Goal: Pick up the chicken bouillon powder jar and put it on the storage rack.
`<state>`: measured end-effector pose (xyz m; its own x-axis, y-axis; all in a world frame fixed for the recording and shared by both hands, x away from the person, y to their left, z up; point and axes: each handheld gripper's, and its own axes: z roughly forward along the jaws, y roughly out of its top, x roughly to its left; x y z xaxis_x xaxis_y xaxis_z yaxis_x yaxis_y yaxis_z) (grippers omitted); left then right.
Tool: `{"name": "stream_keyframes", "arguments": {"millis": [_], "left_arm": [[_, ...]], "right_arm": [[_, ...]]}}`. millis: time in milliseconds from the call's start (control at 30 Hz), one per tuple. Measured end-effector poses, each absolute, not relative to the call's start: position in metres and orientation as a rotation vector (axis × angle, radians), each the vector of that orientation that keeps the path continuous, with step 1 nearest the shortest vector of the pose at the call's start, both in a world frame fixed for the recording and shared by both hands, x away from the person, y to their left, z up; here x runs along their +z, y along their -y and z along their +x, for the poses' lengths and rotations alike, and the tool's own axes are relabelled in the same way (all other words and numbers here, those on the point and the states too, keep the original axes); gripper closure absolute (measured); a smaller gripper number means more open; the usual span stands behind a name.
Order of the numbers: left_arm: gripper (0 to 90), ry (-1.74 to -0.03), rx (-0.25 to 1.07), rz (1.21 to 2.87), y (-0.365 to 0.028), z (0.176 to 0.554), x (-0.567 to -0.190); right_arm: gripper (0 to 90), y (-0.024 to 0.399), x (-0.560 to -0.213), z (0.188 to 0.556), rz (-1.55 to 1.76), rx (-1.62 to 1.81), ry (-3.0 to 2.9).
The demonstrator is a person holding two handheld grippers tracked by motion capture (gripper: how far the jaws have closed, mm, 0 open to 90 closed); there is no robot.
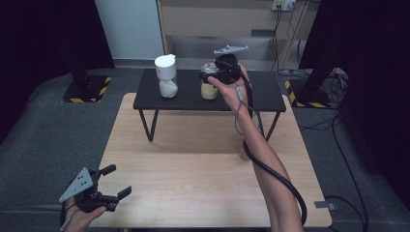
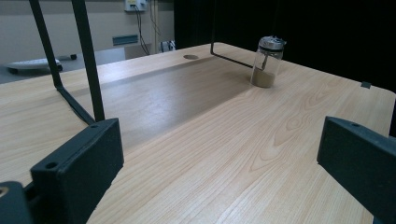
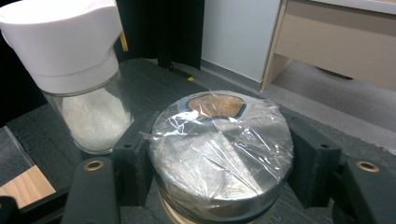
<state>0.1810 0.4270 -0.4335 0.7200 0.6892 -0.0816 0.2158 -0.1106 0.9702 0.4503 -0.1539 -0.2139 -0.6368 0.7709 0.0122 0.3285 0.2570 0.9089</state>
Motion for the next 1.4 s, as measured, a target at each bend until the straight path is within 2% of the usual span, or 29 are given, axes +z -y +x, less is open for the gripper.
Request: {"name": "stream_keyframes", "arguments": {"millis": [533,600,700,833,1400], "left_arm": [[0.0,-0.733,0.471,1.674,-0.427,0.181,-0.433],[0.0,-0.732,0.472,1.671,-0.427,0.181,-0.433],[0.0,-0.732,0.473,1.671,-0.427,0.181,-0.433],[0.0,-0.732,0.475,1.675,-0.426,0.181,-0.433],[0.0,-0.729,0.475,1.674,-0.426,0.180,-0.433]], "right_arm": [[34.4,0.157,-0.224,0.448,1.000,1.386,-2.067],[24.7,0.158,-0.228,0.446,1.004,1.407,-2.040],[14.8,0.163,-0.233,0.444,1.012,1.463,-2.009],[9.1,0.164,-0.229,0.440,0.984,1.460,-2.001],[7.3,0.175,-0.206,0.418,0.892,1.472,-1.989]]}}
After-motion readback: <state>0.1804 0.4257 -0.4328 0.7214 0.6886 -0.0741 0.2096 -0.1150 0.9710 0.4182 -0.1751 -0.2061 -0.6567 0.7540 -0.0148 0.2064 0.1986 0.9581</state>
